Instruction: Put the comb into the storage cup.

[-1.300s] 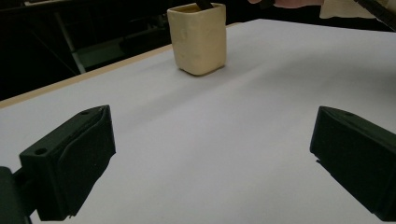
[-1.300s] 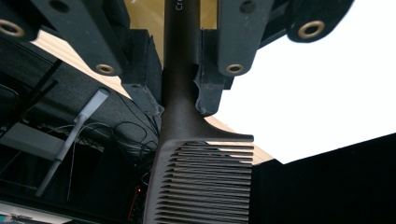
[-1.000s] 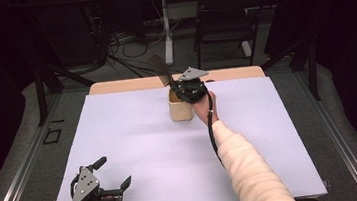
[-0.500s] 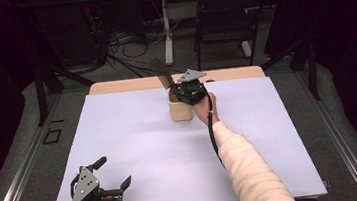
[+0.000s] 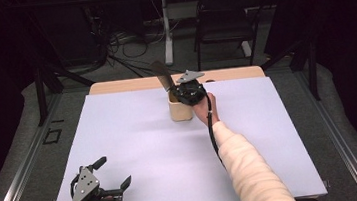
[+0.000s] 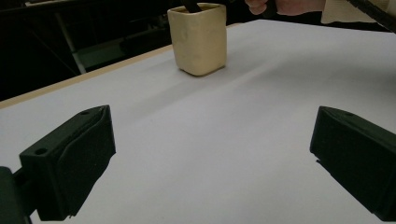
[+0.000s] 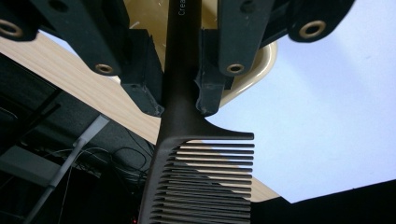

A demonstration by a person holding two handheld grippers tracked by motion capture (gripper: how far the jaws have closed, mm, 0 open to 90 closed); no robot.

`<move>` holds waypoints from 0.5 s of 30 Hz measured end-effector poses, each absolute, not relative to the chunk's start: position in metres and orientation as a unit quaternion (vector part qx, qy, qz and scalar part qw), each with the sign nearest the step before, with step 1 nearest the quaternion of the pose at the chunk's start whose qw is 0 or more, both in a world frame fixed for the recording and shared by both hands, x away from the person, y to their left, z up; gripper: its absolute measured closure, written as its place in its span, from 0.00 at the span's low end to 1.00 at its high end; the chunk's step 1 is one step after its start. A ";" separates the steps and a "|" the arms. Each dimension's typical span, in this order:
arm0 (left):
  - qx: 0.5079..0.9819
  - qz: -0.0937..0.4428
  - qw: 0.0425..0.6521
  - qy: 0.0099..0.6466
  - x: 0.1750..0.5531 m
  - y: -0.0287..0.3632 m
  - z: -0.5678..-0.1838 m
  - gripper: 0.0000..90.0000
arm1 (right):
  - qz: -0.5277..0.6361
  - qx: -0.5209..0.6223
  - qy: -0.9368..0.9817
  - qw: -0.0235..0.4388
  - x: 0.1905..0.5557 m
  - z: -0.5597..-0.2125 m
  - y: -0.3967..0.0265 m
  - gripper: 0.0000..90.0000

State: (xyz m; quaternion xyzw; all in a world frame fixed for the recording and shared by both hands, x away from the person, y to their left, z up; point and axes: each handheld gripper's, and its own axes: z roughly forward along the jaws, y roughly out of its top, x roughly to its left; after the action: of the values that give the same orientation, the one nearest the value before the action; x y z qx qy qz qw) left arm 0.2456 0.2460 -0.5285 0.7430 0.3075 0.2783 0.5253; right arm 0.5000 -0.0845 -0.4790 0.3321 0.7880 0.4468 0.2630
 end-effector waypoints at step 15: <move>0.740 0.278 0.529 0.308 0.245 0.246 -0.528 0.00 | 0.410 0.334 0.804 0.271 0.489 -0.465 -0.084 0.33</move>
State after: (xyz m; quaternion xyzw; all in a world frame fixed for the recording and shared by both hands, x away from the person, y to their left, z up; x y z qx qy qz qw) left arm 0.2454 0.2463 -0.5283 0.7403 0.3079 0.2784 0.5289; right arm 0.4890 -0.0839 -0.4649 0.3340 0.8043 0.4102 0.2705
